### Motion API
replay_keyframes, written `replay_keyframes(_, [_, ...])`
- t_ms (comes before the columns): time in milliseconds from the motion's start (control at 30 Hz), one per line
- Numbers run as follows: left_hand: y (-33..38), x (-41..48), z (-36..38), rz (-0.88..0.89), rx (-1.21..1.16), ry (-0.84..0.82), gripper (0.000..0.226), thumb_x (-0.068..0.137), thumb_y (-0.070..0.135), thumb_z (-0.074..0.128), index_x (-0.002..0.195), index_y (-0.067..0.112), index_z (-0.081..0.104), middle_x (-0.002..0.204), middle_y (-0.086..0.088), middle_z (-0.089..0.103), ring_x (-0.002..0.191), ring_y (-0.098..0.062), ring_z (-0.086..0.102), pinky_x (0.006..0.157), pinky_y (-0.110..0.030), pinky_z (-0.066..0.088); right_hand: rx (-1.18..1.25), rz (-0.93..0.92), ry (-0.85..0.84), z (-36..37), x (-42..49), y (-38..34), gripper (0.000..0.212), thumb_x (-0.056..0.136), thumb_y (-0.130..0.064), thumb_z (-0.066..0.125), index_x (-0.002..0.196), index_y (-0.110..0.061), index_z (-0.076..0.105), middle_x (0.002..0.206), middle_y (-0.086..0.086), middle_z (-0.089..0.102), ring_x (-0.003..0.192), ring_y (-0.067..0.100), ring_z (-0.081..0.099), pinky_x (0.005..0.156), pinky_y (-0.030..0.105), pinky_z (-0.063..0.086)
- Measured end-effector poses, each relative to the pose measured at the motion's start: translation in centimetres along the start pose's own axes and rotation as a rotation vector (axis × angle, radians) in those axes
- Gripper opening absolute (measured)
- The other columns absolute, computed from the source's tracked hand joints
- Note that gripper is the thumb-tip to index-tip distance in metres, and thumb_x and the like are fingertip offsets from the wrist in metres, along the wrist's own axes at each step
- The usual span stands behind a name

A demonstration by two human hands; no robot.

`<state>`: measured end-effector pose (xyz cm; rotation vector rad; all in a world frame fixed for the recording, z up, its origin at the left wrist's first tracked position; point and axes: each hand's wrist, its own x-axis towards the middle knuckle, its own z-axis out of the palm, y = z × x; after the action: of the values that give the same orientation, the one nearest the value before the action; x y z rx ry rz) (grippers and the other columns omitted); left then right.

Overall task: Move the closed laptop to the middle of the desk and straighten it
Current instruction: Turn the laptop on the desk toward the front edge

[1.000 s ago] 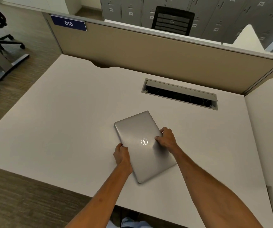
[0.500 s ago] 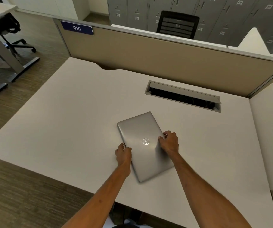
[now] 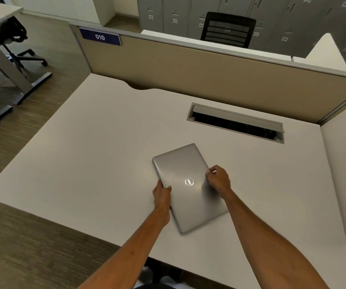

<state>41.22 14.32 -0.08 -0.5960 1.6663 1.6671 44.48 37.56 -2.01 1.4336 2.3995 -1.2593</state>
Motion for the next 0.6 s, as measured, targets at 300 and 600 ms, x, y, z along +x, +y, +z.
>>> replay_keyframes(300, [1.8,-0.4,-0.5,-0.039,-0.008,-0.002,0.035,0.098,0.001,0.046,0.114,0.021,0.07,0.105,-0.003,0.072,0.08,-0.019,0.062,0.079,-0.036,0.05,0.057,0.072,0.007,0.4,-0.3,-0.2,0.018,0.09,-0.018,0.067,0.107,-0.013,0.067,0.096,0.001,0.066,0.092,0.026,0.062,0.079,0.032,0.045])
replay_keyframes(600, [5.1,1.1,-1.1,0.022,0.174,-0.078,0.028,0.098,0.01,0.051,0.111,0.021,0.073,0.102,0.001,0.075,0.082,-0.017,0.064,0.071,-0.032,0.047,0.309,0.191,0.143,1.8,-4.0,1.4,0.012,0.086,-0.014,0.067,0.098,-0.015,0.064,0.084,-0.004,0.066,0.078,0.024,0.064,0.073,0.033,0.049])
